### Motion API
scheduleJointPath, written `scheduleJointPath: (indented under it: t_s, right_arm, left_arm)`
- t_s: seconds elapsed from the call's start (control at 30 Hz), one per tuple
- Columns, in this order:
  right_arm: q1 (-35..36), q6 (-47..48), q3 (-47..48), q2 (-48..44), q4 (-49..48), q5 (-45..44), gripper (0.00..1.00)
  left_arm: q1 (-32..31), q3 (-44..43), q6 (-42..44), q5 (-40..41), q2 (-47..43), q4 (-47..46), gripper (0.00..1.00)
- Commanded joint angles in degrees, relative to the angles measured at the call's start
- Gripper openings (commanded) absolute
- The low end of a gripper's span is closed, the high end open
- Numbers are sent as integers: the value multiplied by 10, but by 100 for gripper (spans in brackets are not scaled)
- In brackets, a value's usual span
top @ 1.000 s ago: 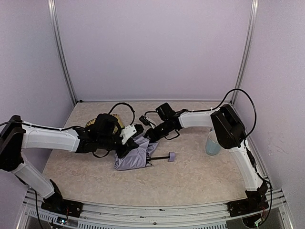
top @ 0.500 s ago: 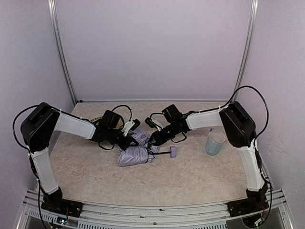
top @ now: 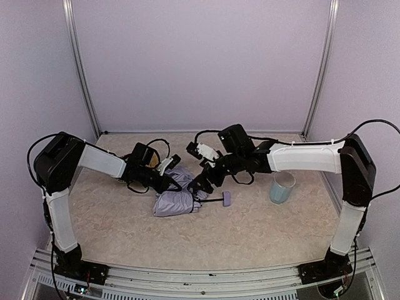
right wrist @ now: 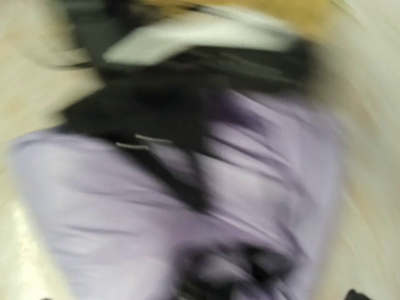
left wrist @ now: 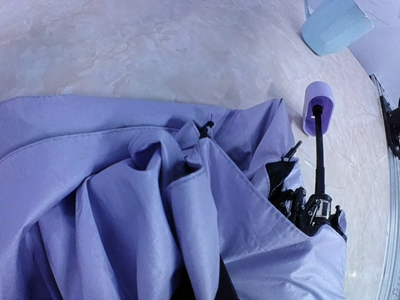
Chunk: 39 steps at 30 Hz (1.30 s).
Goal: Put away the umbrella
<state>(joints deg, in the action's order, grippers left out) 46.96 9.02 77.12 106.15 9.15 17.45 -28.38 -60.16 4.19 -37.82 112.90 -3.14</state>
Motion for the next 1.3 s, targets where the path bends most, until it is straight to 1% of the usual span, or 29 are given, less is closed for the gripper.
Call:
scheduleJointPath:
  t_s: [0.0,0.1,0.17,0.3,0.4,0.47,0.5,0.53,0.6,0.63,0.67,0.73,0.8,0.83,0.87,0.93,1.0,1.07,1.1,1.13,1.27]
  right_arm:
    - [93,264,10,47,30,-72,100]
    - [109,299,87,116,94,-97,99]
    - [108,308,122,150,109,-114,99]
    - [108,325,144,192,106,-147,97]
    - [108,325,147,214,111,-166,91]
    - [108,325,143,224,122,-162,84]
    - [107,321,142,227,130,-156,78]
    - [108,317,139,229,133,-152,72]
    - [109,306,128,228,133,-145,53]
    - [108,300,121,221,131,-140,44]
    - [108,293,112,213,129,-134,38]
    - [108,286,94,195,126,-120,30]
    - [108,280,82,183,133,-113,24]
    - [108,276,79,179,142,-112,23]
    - [109,272,78,179,152,-113,21]
    - [108,263,76,178,171,-110,18]
    - [107,251,75,173,182,-102,11]
    - [105,239,79,162,188,-95,2]
    - [101,232,84,155,192,-94,0]
    - [97,224,94,148,197,-93,0]
    - [38,186,167,134,236,-65,0]
  left_arm:
    - [7,9,2,14,41,72,0]
    - [9,6,3,7,46,74,0]
    - [10,3,4,4,49,77,0]
    - [11,1,4,-1,53,79,0]
    - [13,-1,5,-6,56,81,0]
    - [15,-3,5,-11,60,81,0]
    - [16,-4,6,-14,62,83,0]
    - [16,-7,6,-16,65,85,0]
    - [18,-11,8,-20,69,90,0]
    - [18,-13,9,-21,70,91,2]
    - [18,-18,8,-16,69,93,10]
    - [21,-23,-6,14,56,77,27]
    - [29,-21,-26,36,31,36,43]
    - [35,-18,-40,45,14,12,50]
    - [40,-15,-50,47,-3,-11,56]
    - [47,-9,-65,57,-43,-50,64]
    - [50,3,-76,82,-87,-81,70]
    - [57,20,-88,105,-131,-100,72]
    - [60,28,-100,118,-161,-107,73]
    - [66,38,-109,131,-181,-112,74]
    - [81,77,-121,199,-260,-117,76]
